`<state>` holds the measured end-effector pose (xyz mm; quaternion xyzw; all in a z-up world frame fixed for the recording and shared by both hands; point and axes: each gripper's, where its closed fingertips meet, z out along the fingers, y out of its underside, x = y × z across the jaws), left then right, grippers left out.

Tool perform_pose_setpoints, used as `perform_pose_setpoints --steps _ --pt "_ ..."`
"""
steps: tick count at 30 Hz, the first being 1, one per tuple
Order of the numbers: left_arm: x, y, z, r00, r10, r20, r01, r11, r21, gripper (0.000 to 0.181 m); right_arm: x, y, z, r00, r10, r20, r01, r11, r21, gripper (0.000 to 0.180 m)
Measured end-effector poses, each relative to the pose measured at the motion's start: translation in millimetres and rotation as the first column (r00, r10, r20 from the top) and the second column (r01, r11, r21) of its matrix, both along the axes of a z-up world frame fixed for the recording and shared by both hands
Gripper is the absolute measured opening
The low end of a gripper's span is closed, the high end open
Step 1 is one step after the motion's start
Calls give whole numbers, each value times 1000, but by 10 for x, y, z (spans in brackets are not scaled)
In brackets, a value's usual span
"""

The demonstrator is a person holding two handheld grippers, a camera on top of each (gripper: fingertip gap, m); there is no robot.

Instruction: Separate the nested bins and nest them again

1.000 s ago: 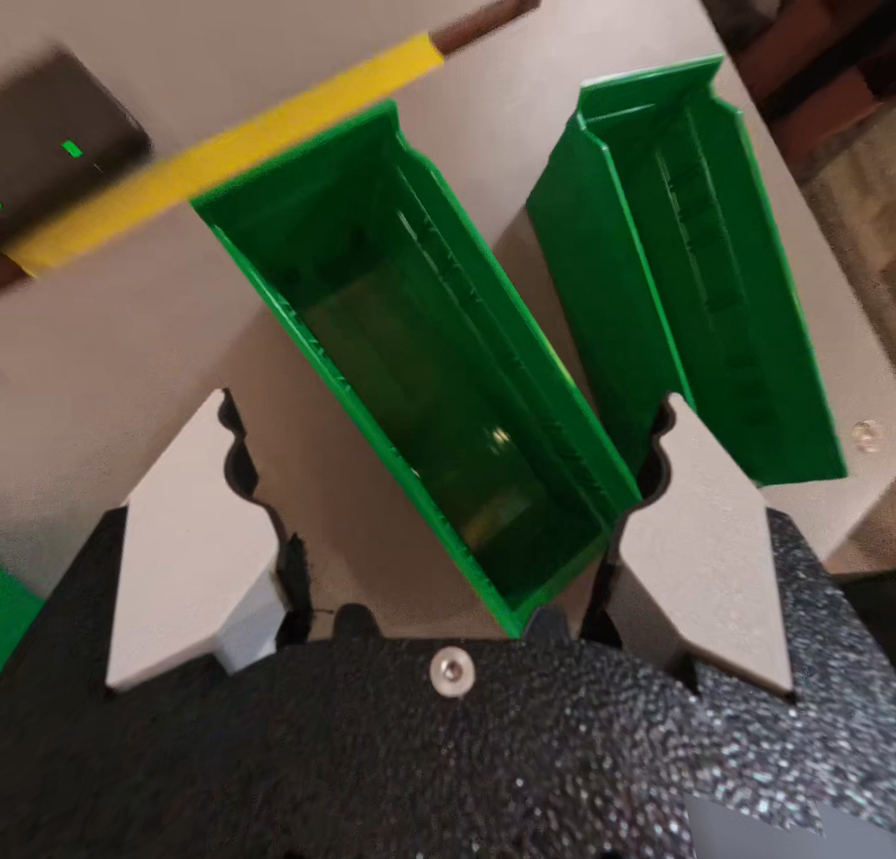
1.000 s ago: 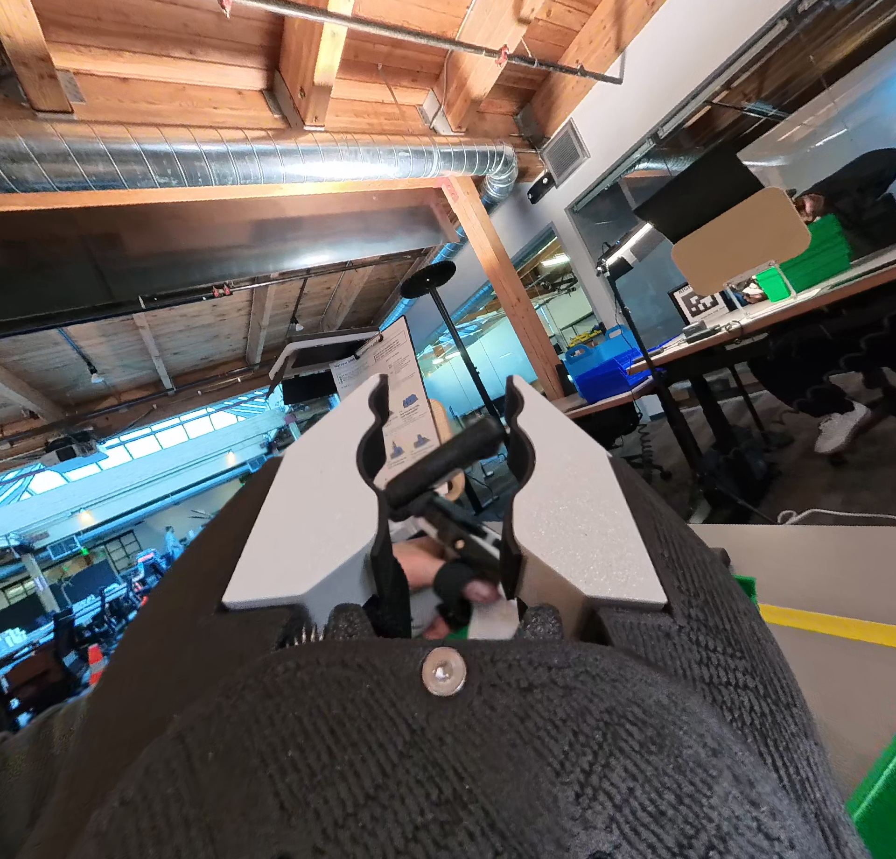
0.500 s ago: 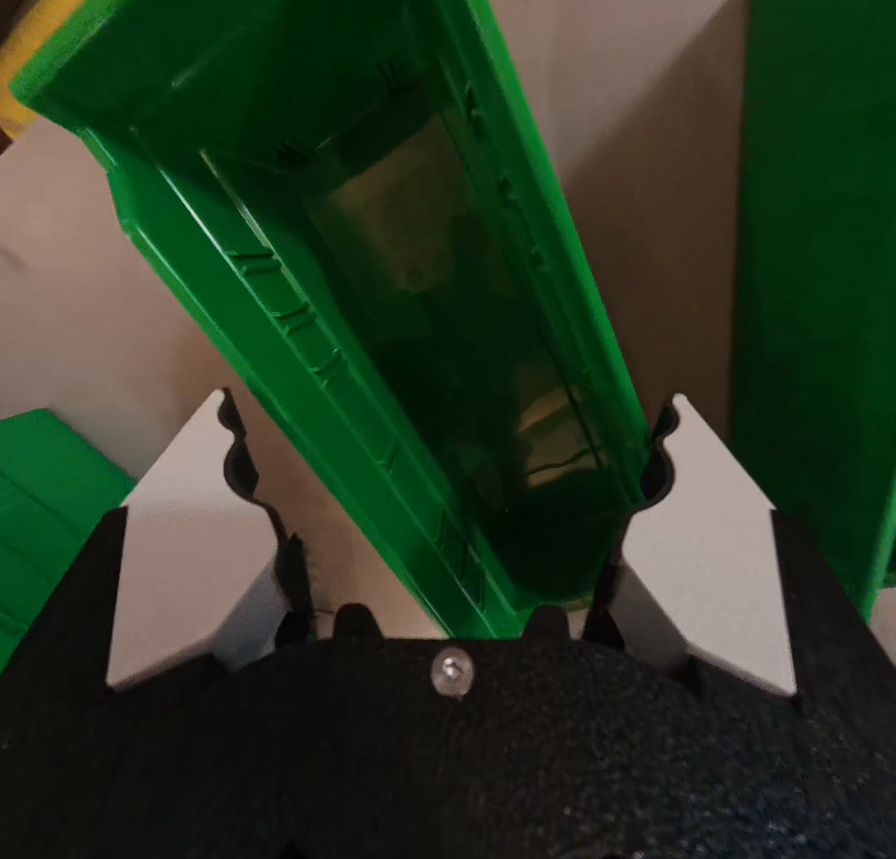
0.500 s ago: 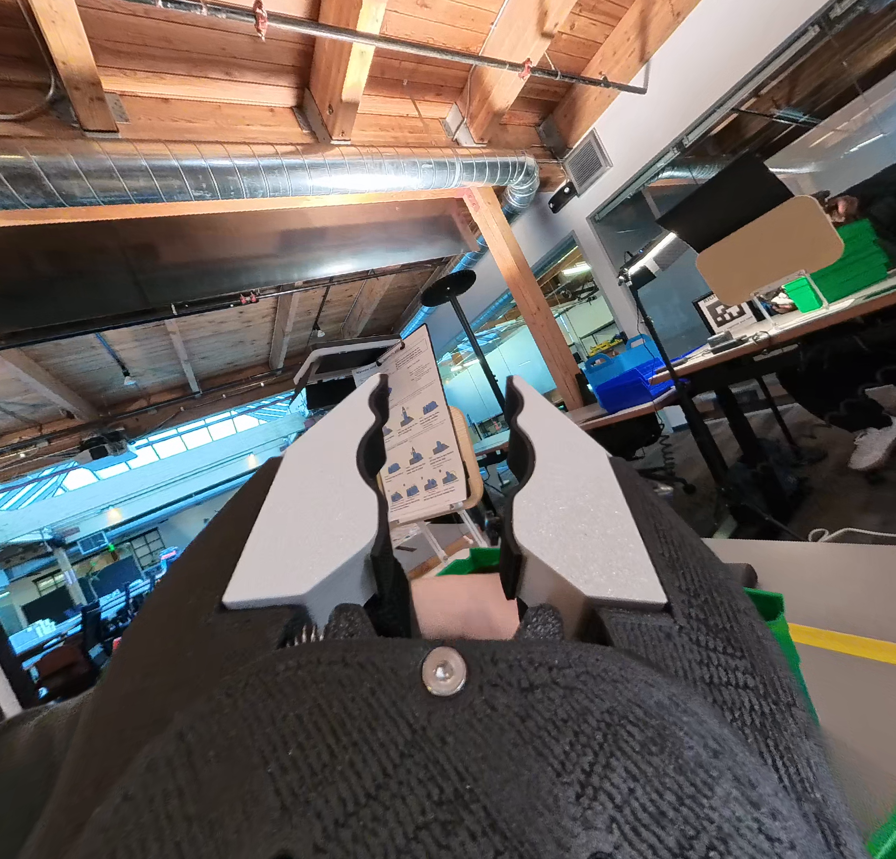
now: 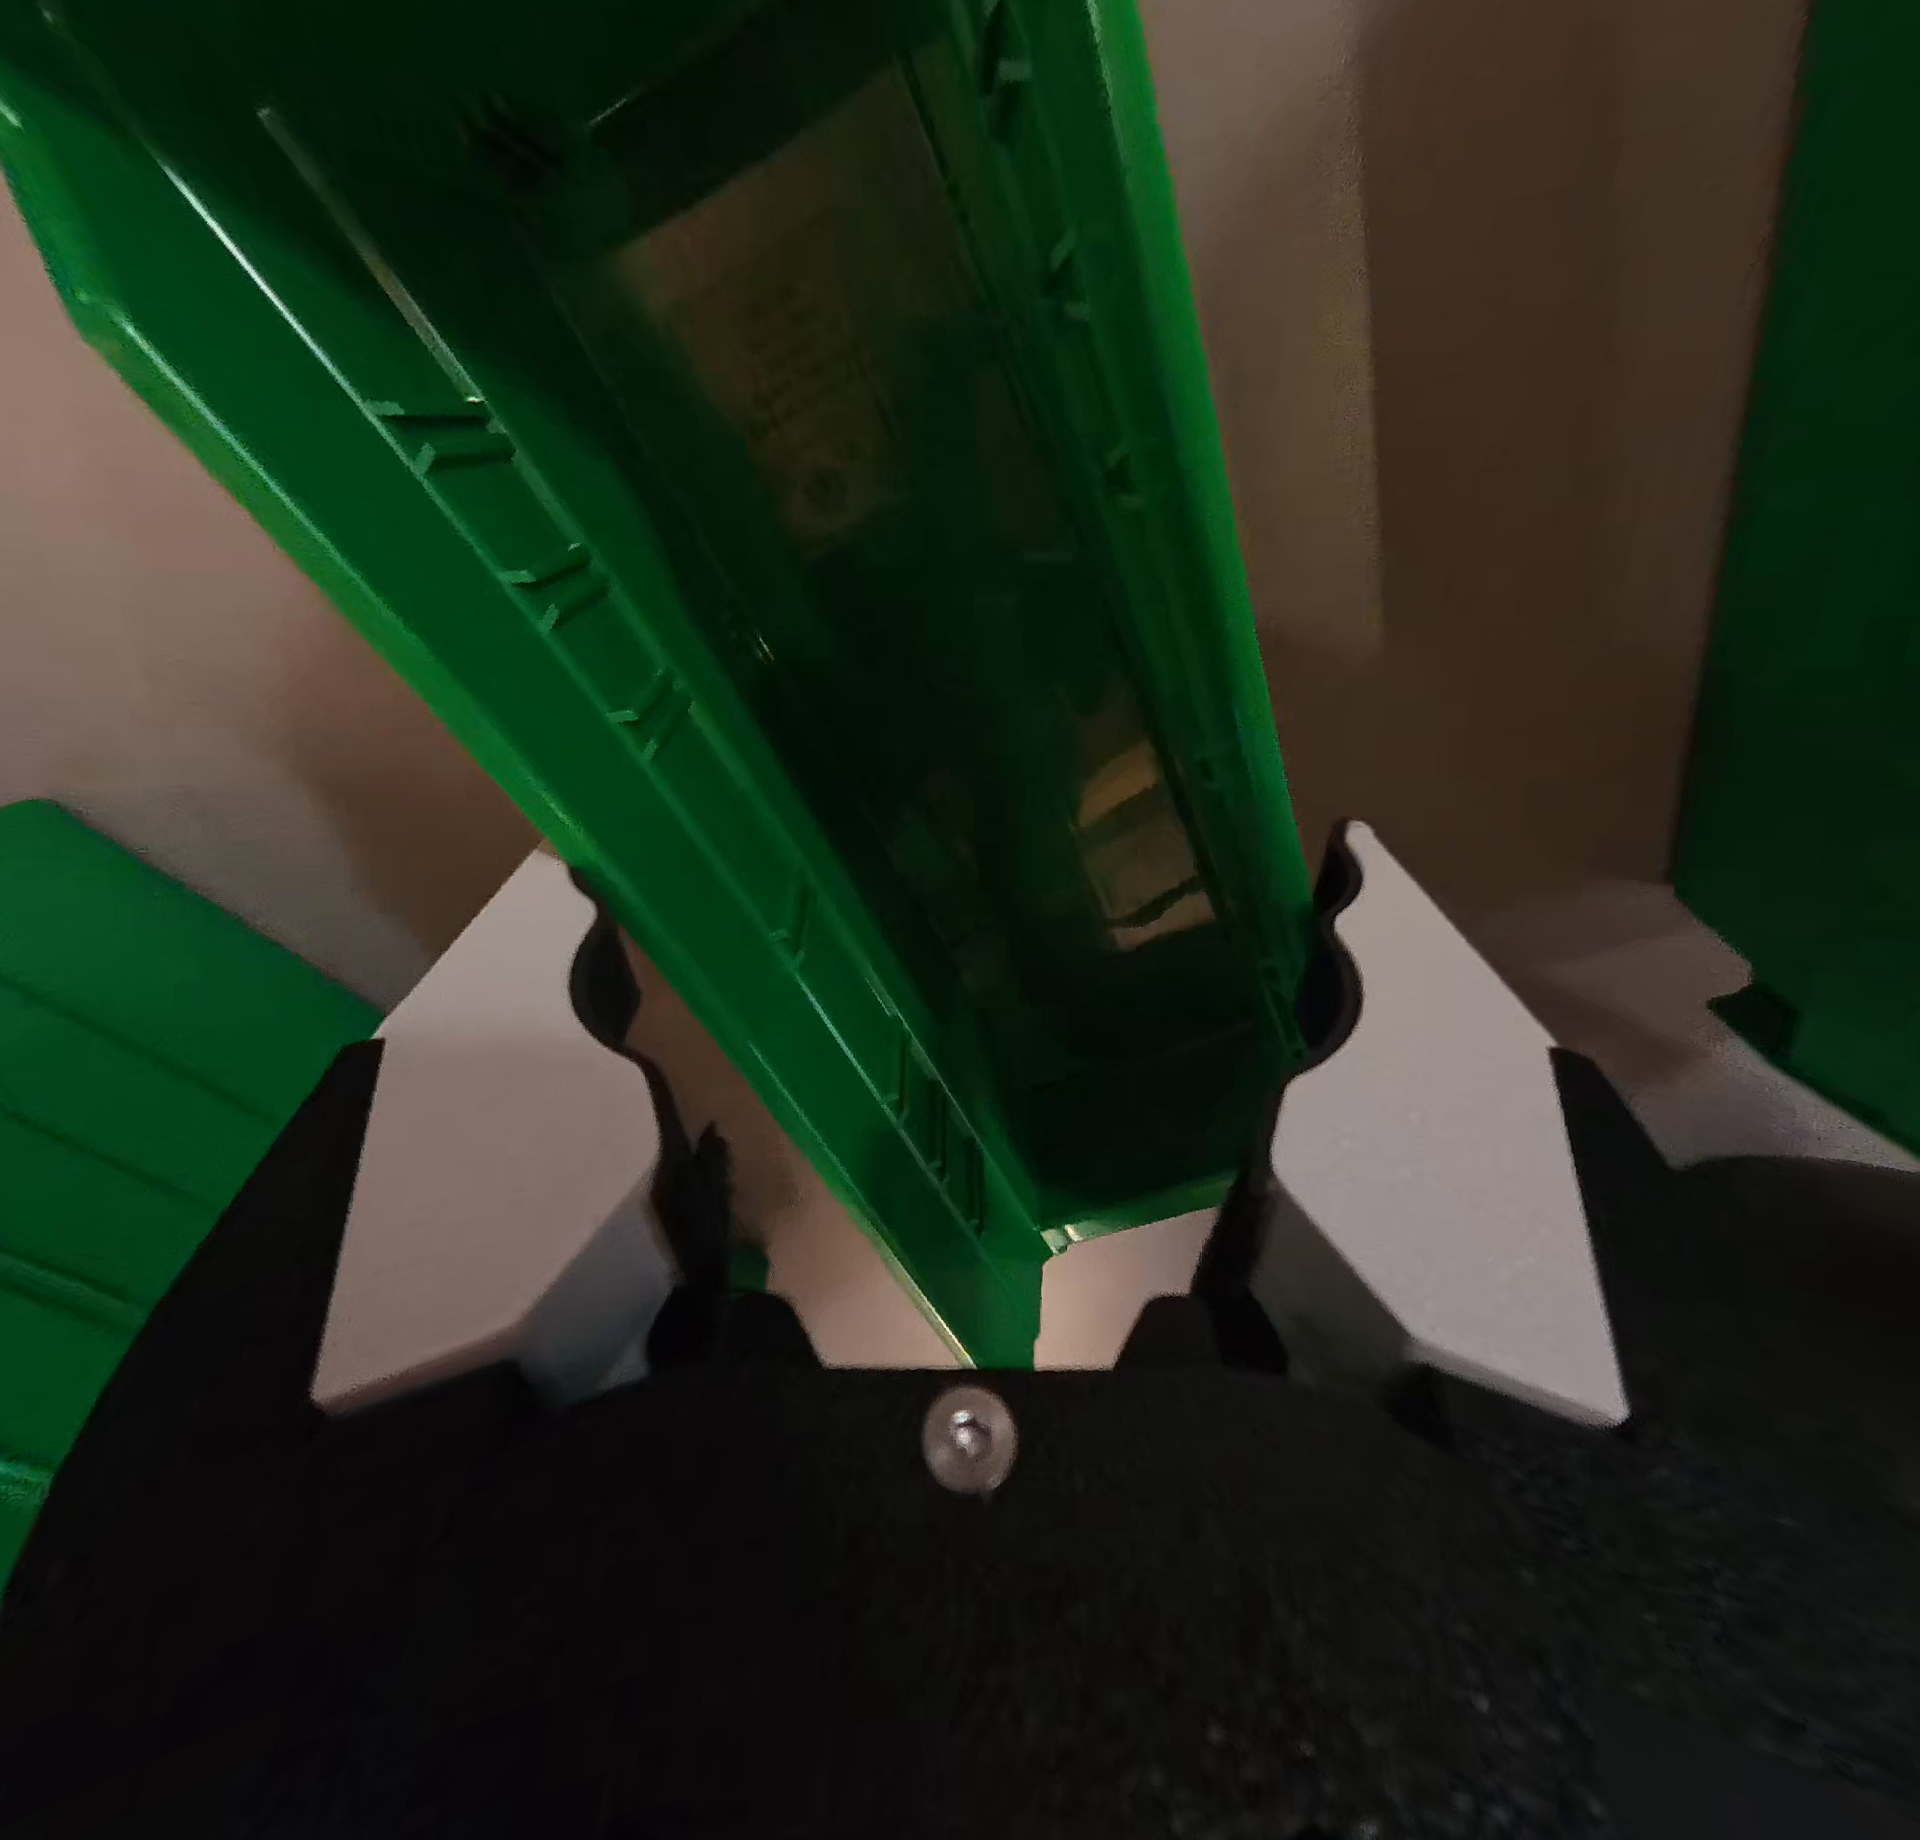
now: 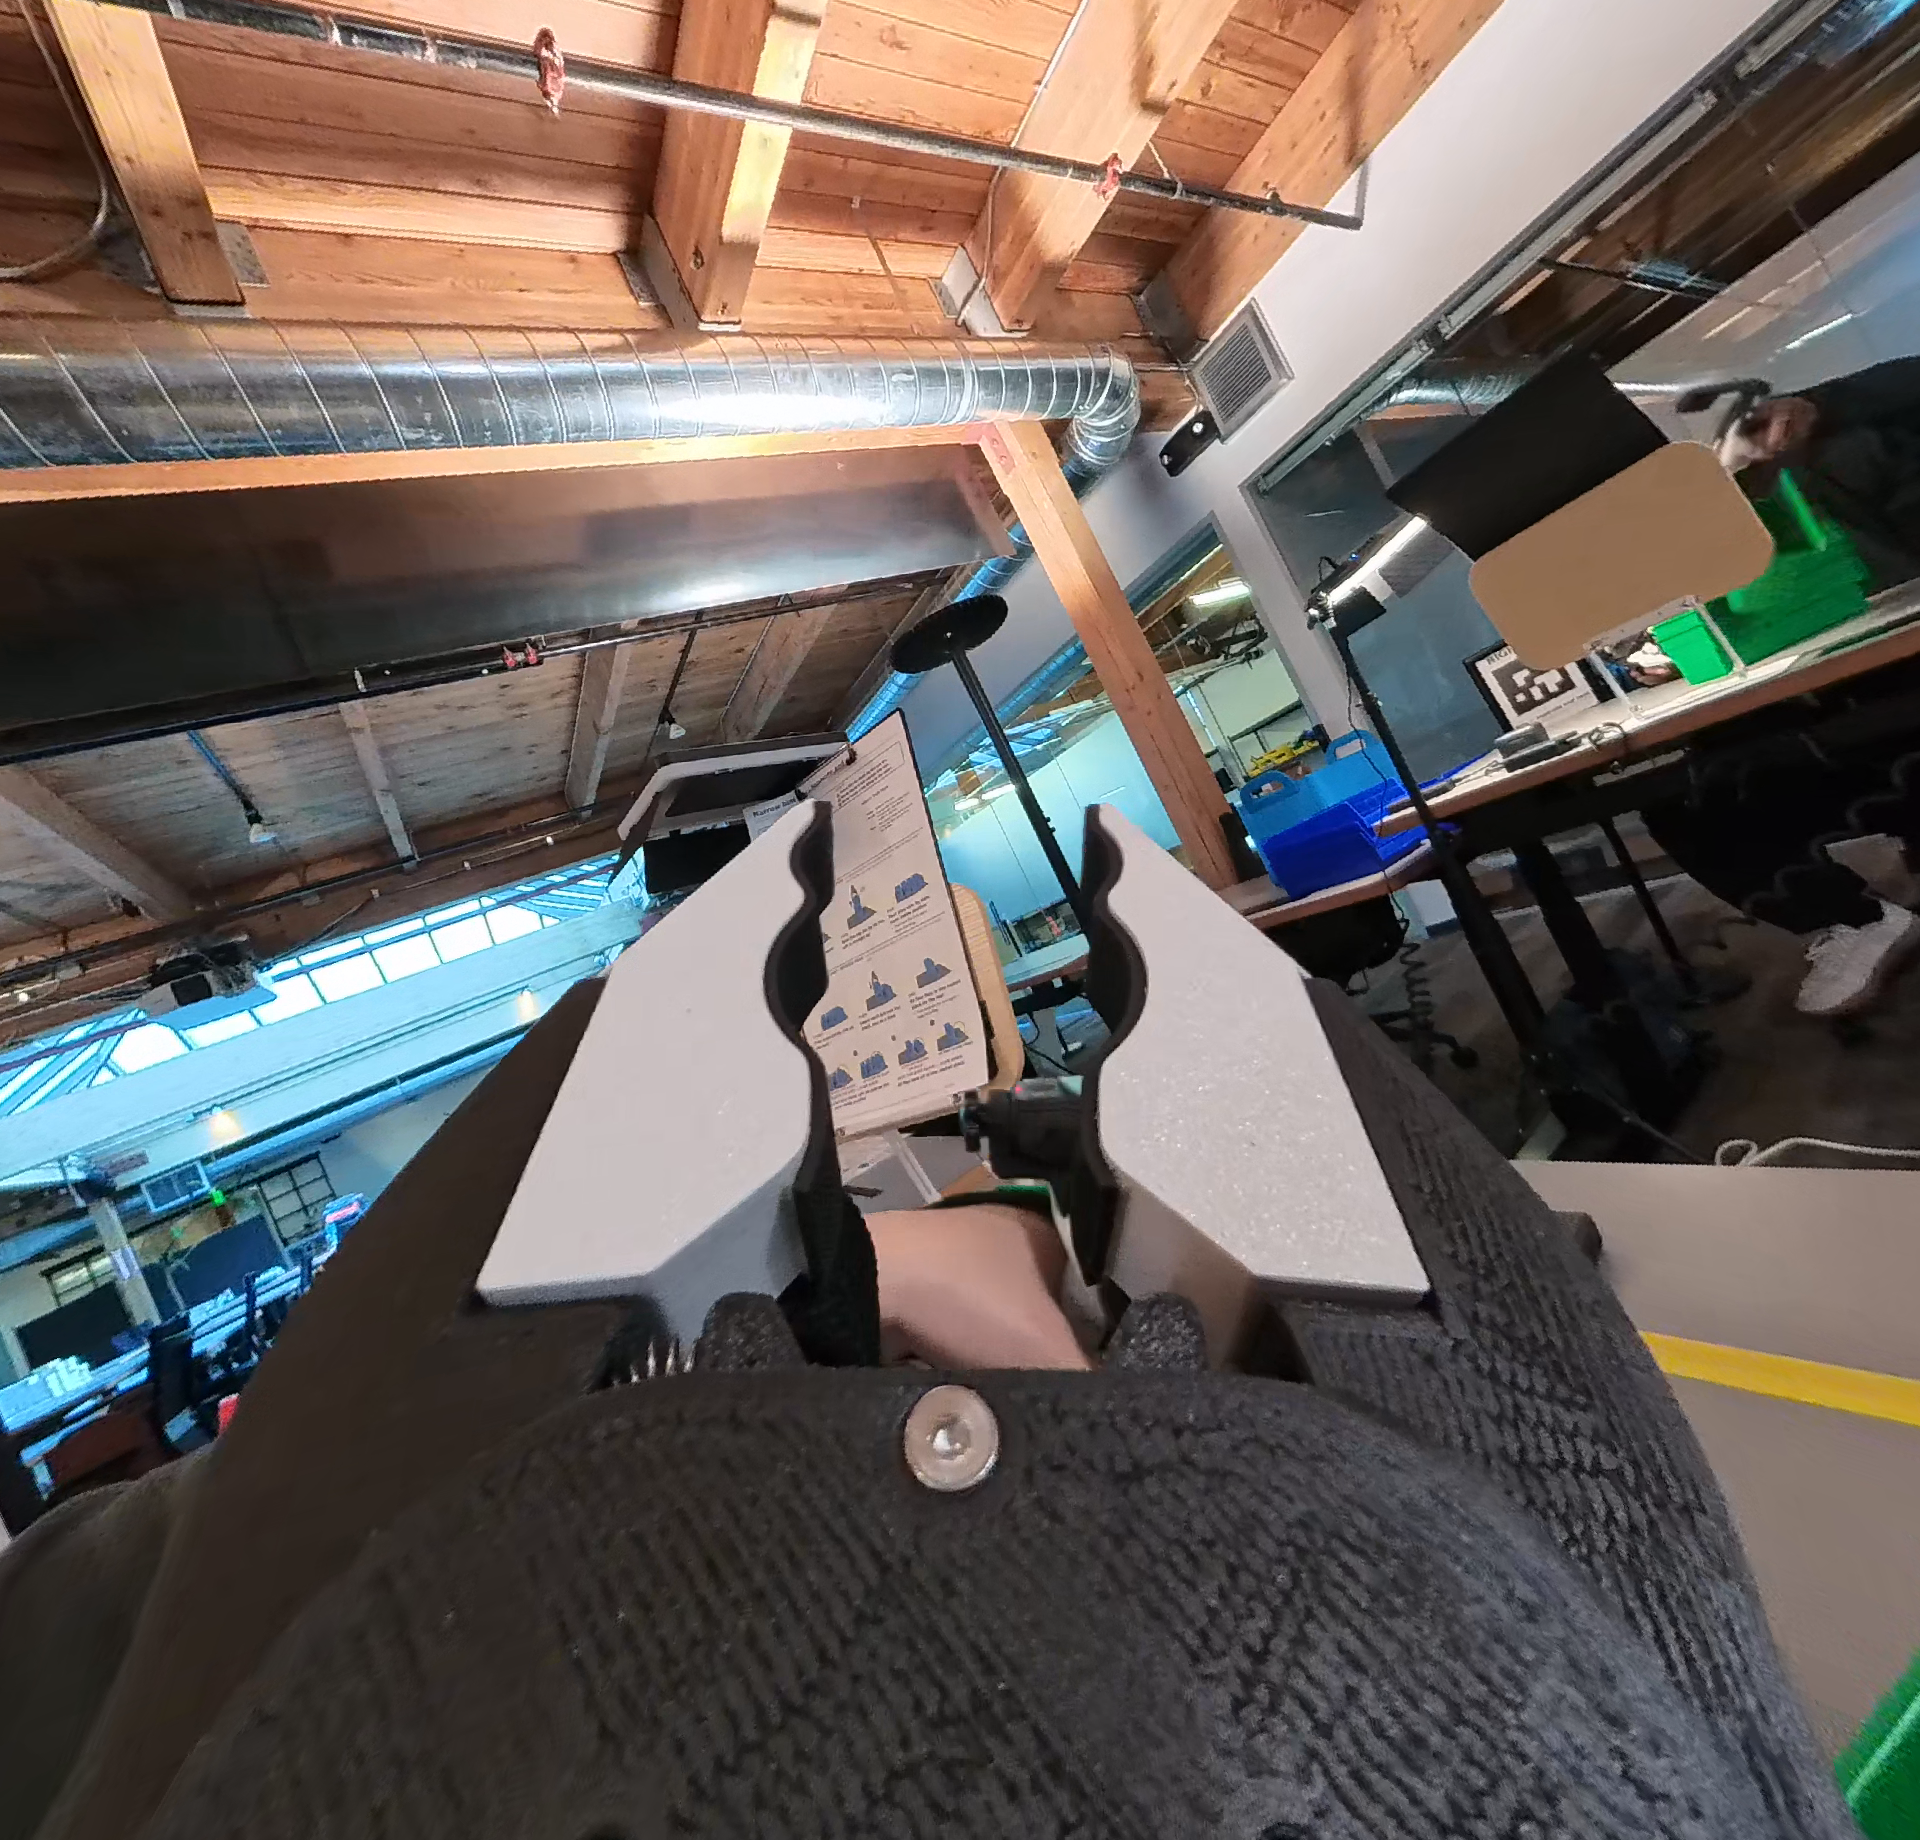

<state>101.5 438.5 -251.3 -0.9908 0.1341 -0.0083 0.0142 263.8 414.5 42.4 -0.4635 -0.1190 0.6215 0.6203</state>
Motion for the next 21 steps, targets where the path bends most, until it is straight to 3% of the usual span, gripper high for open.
perform_pose_setpoints --steps 6,12,21 --pt "-410 -22 145 994 -65 -89 67 998 15 119 -55 -6 -7 1000 2 18 -2 1000 3 47" --pt "-660 -19 848 999 7 38 -9 997 76 118 -100 24 -33 999 -3 38 4 1000 -2 47" --pt "-1502 -368 1682 990 142 -6 -140 985 103 121 -43 86 -65 999 -33 40 34 999 -17 47"
